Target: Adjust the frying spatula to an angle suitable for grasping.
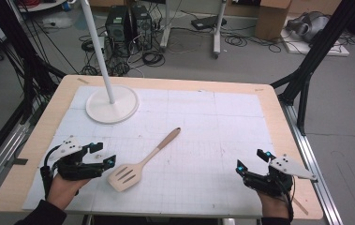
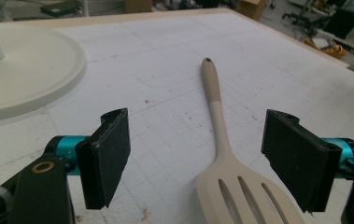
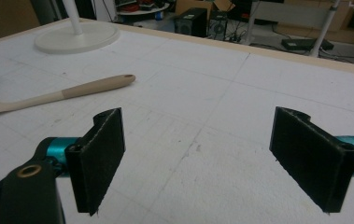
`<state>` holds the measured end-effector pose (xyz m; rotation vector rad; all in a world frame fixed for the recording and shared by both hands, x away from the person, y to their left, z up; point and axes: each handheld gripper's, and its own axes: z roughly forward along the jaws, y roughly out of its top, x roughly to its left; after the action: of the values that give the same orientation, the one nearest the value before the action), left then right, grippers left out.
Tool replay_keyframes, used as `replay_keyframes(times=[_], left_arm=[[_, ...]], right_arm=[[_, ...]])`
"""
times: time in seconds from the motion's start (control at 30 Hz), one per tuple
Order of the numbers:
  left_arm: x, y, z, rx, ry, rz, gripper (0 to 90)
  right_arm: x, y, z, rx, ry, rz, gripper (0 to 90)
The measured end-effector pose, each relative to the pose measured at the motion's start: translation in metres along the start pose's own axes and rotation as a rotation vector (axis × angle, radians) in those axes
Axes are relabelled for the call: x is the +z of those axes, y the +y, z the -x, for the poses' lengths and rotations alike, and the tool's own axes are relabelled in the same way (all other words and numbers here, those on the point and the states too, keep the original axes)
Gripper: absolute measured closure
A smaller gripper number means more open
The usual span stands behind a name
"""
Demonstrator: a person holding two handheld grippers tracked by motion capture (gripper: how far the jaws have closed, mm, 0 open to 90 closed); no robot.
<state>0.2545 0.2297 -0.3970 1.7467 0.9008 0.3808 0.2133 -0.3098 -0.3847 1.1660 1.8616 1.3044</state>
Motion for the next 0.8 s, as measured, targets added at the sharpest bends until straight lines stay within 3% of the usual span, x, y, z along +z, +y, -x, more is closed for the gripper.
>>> replay_keyframes(times=[0.3,0.43,0.63,0.8], left_arm=[[0.046,0.034,0.013,0.034,-0.082,-0.128,27.8],[0.065,0.039,0.015,0.041,-0.113,-0.182,31.3],[0.077,0.037,0.017,0.065,-0.107,-0.259,31.8],[0.081,0.038,0.018,0.059,-0.105,-0.271,31.8]], right_arm=[[0.006,0.002,-0.001,0.009,0.005,-0.001,17.0],[0.008,0.004,-0.002,0.000,-0.002,-0.006,17.0],[0.008,0.003,-0.002,-0.003,0.002,-0.009,16.9],[0.007,0.003,-0.001,0.002,0.002,-0.005,17.0]])
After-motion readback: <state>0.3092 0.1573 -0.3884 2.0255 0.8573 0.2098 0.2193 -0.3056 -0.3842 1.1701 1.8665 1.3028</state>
